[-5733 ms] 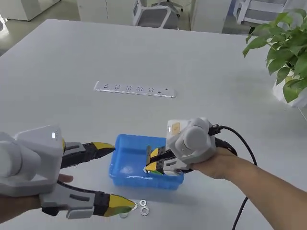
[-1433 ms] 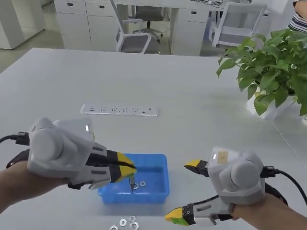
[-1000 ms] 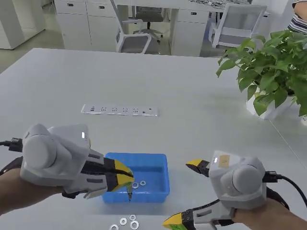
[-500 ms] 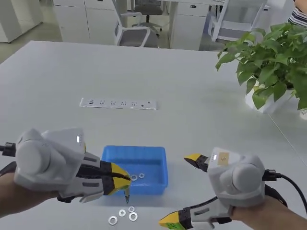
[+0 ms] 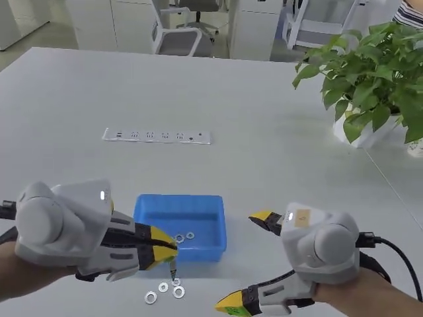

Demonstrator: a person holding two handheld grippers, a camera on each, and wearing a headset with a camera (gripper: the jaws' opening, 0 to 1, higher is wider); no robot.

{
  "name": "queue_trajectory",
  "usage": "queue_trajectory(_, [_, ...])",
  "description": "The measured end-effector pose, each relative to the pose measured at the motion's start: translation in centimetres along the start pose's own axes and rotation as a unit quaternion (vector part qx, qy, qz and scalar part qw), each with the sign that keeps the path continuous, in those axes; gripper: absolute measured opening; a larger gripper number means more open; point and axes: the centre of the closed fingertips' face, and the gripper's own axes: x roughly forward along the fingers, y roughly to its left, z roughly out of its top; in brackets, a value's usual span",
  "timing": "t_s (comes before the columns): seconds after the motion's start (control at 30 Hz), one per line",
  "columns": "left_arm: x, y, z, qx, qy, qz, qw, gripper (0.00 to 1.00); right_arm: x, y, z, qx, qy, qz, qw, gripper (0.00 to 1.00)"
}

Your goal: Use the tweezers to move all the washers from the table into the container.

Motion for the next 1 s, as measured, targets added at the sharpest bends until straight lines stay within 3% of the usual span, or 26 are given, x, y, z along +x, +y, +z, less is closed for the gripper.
queue_trajectory(0.5, [1.0, -0.8, -0.5, -0.007, -0.001, -0.016, 0.9998, 0.06, 0.1, 0.4, -0.6, 0.003, 0.004, 0.004, 1.0000, 0.94])
queue_trajectory(1.0, [2.5, -0.8, -2.1, -0.012, 0.009, -0.031, 0.9994, 0.06, -0.3, 0.5, -1.3, 0.011, 0.006, 0.001, 0.9999, 0.93])
